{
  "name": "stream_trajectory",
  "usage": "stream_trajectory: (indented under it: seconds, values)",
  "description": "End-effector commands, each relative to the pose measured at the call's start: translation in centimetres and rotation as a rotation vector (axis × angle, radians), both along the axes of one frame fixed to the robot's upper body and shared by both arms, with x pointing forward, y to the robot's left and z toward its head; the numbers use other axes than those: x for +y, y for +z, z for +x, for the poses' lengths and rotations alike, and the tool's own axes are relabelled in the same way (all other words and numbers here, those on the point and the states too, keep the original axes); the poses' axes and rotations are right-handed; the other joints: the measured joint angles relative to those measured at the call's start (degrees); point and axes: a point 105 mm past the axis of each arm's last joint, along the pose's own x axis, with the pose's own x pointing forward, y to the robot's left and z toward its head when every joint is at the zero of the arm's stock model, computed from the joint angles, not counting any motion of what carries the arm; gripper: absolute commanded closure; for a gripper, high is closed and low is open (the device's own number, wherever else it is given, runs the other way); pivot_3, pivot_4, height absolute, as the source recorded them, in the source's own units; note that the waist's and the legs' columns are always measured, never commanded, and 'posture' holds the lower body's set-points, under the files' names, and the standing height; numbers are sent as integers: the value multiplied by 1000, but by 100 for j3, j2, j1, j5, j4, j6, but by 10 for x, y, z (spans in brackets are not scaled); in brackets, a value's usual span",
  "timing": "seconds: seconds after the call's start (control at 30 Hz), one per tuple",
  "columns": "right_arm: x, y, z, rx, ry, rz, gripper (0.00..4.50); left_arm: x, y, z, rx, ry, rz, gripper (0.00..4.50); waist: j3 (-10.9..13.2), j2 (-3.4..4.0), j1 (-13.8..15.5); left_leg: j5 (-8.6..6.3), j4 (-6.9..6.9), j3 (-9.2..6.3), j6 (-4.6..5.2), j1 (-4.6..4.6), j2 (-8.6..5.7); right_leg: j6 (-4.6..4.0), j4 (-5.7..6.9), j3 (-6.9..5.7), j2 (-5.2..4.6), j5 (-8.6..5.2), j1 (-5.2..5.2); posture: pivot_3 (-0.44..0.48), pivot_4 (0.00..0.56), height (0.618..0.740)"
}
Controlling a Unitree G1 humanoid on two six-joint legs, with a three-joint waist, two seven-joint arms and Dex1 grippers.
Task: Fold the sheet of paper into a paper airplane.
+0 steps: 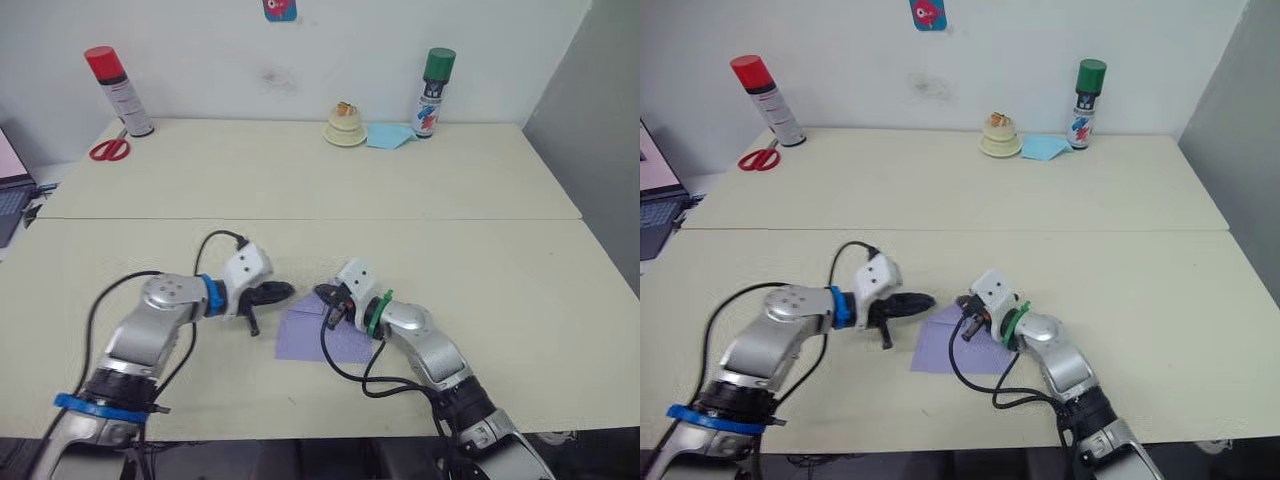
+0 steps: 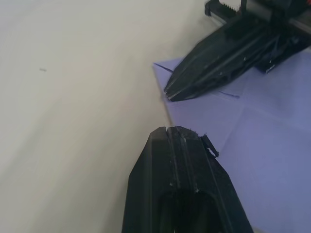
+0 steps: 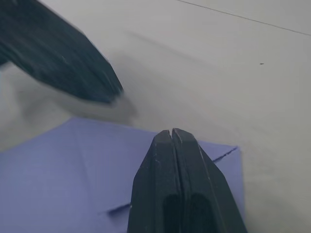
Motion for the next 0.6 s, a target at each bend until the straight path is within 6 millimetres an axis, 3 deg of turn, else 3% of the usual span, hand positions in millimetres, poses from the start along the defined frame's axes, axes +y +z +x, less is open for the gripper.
stream_trajectory:
  seconds: [0.03,0.17,0.27,0.33,0.47,0.6]
  values:
    - [-13,24,-2,8,18,72,4500,-13,-16,-3,11,-49,32,4474,3,-4,37,0,0,-1,0,-3,-1,-1,0,-2,0,0,-1,0,150,737]
    - [-36,48,-5,29,24,106,4500,-21,-30,-5,22,-74,55,4474,11,10,138,0,0,0,0,-2,-7,-2,-1,-2,-4,1,2,0,150,737]
    - [-72,68,-9,43,32,101,4500,-25,-35,-3,24,-78,45,4474,17,21,192,0,1,-6,0,-1,-11,6,-2,-7,-6,1,9,0,150,737]
    - [-94,70,-10,60,18,71,4500,-29,-37,-3,22,-82,41,4474,16,20,211,0,2,-4,0,1,-17,13,-4,-6,-14,5,13,0,150,737]
    - [-133,38,-21,131,22,-127,4500,-30,-38,0,17,-81,33,4474,14,20,235,0,18,-2,1,7,-23,23,-14,-5,-16,10,27,0,150,737]
    - [-129,9,-32,173,72,-192,4500,-31,-38,0,13,-88,31,4474,14,24,187,0,23,-1,2,10,-16,23,-10,-2,-8,9,28,0,150,737]
